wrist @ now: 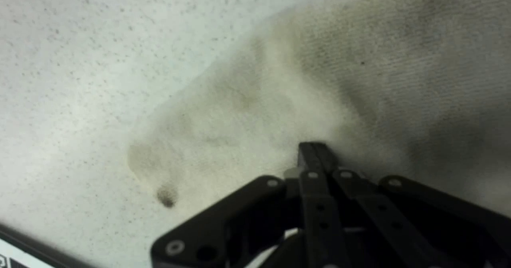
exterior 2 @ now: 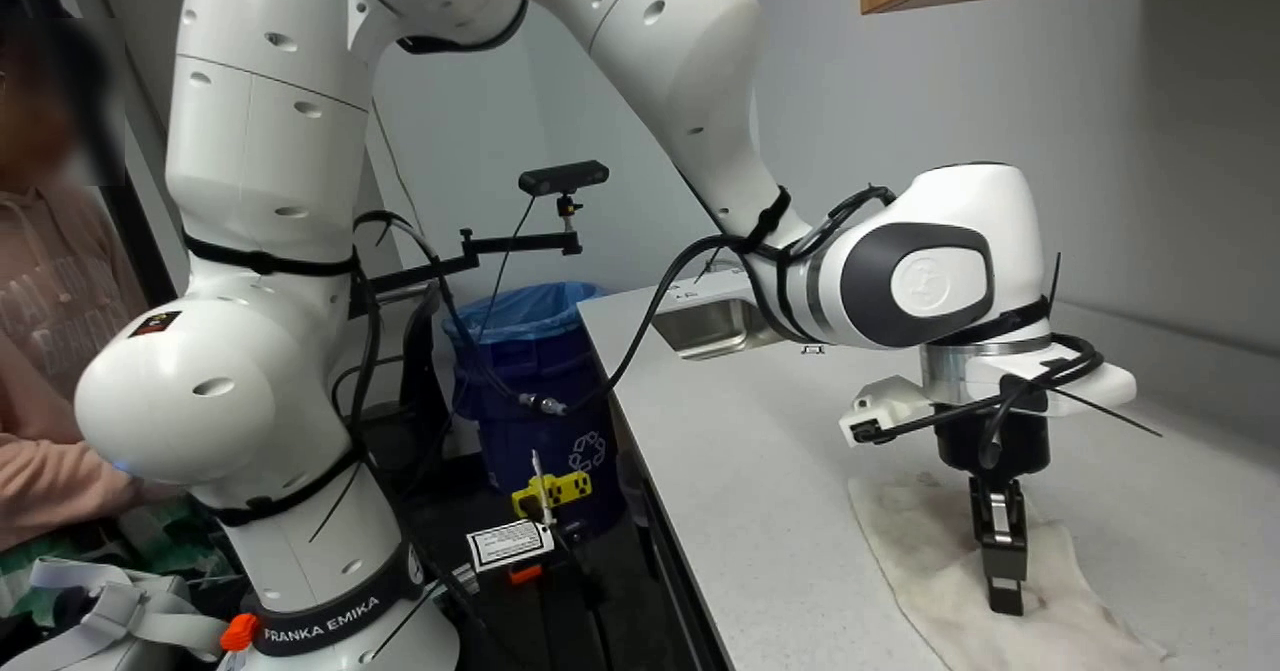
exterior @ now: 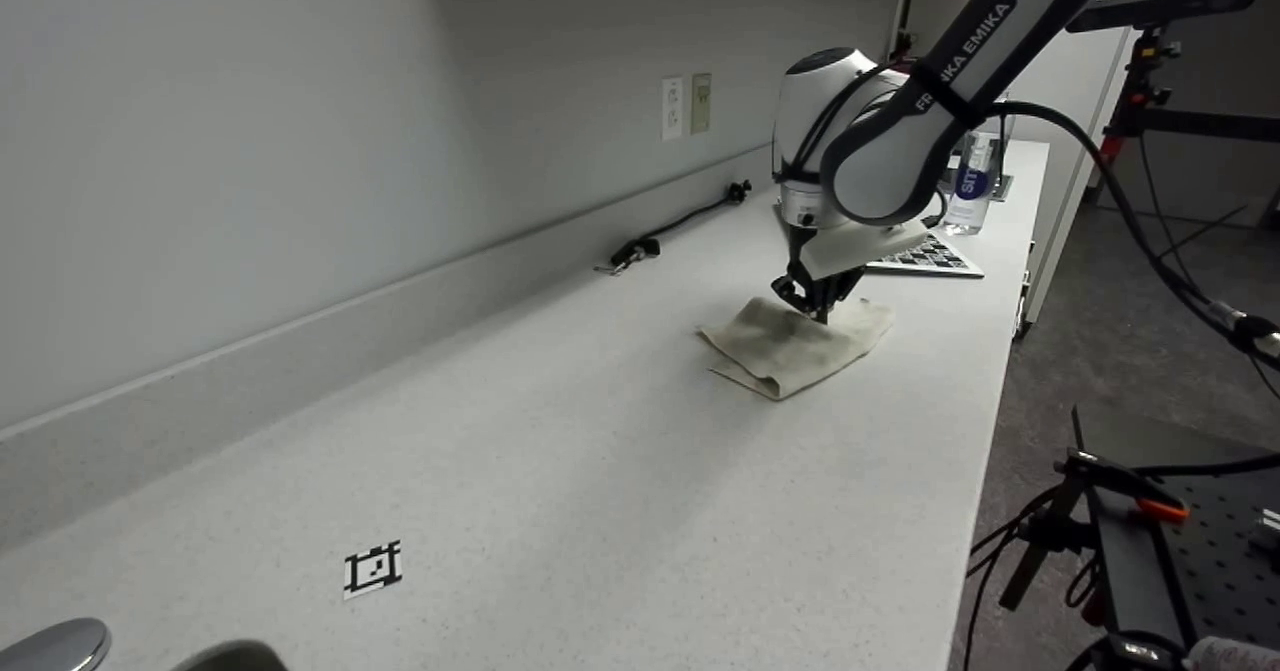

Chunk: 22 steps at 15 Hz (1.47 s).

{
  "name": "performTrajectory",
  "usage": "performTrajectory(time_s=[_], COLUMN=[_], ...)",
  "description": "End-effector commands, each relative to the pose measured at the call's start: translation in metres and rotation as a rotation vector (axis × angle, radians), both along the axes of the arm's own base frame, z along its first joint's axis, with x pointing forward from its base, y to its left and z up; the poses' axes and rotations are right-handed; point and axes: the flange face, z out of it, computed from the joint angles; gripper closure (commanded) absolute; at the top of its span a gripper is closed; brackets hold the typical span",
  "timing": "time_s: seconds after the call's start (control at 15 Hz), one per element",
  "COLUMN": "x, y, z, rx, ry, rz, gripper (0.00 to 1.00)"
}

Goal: Use the towel to wipe the counter

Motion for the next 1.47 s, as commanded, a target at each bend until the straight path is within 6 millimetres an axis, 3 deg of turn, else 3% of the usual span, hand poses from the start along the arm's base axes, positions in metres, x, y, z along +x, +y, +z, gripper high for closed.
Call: performTrajectory(time_s=[0.0,0.2,0.53,1.0,1.2,1.4], x=[0.015,0.025,0.03,0.012,0.001,0.002], y=[0.051,0.096,0.188,0.304,0.334,0.34], z=[-0.015,-0.012,-0.005,0.003,0.002,-0.001], rx=[0.016,0.032,0.048,0.08,0.086,0.071], ry=[0.005,-0.002,-0.013,-0.017,-0.005,0.002], rz=[0.07,0.156,0.353,0.616,0.71,0.749], gripper=[1.0,1.0,1.0,1.0,1.0,1.0])
